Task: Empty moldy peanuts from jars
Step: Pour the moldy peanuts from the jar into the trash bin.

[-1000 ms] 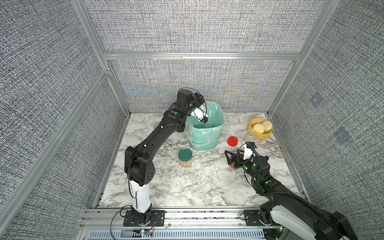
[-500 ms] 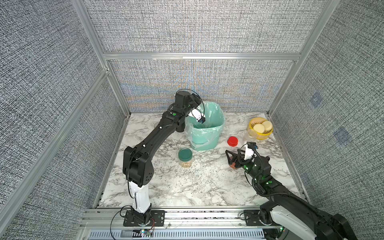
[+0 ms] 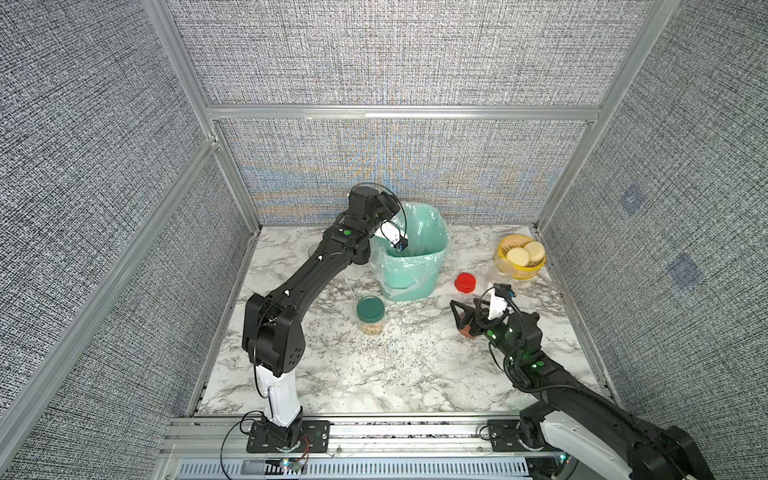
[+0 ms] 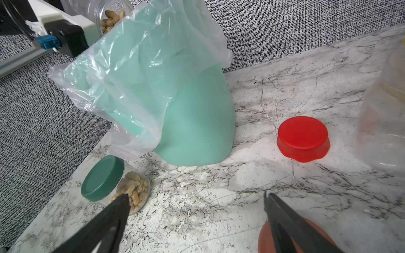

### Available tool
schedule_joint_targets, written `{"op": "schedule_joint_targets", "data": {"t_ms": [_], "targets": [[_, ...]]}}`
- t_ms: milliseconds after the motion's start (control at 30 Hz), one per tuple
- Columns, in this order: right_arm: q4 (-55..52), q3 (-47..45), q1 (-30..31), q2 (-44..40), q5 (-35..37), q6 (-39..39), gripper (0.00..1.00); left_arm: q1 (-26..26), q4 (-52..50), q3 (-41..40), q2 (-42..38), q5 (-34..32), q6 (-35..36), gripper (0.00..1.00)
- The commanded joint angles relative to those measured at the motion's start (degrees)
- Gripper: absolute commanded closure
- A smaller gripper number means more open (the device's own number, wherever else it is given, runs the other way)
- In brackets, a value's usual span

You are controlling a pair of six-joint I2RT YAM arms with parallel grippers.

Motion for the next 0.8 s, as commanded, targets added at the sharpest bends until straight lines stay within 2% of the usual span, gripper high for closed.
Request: {"op": "schedule_joint_targets", "data": {"t_ms": [0, 200, 333, 467, 633, 767], "targets": [[2.1, 0.2, -0.1, 0.5, 0.4, 0.2, 0.02, -0.1, 3.5, 2.8, 0.0, 1.4, 24.2, 1.0], [3.3, 0.7, -0.1, 1.8, -0.8, 0.3, 0.02, -0.1, 3.2, -1.8, -1.3, 4.6, 28.7, 1.0], [2.1, 1.1, -0.2, 1.0, -0.6, -0.8, 0.02, 0.4, 6.2, 0.7, -1.3, 7.8, 31.8, 1.0], [2.0, 1.1, -0.6, 0.7, -0.9, -0.9, 0.02, 0.7, 3.6, 2.5, -1.2, 10.2, 35.4, 1.0], [2.2, 1.0, -0.7, 0.8, -1.2, -1.0, 0.02, 0.5, 5.1, 2.1, -2.3, 12.9, 35.6, 1.0], [3.3, 0.8, -0.8, 1.6, -1.8, -0.4, 0.02, 0.0, 3.6, -1.7, -3.2, 13.9, 35.7, 1.0]]}}
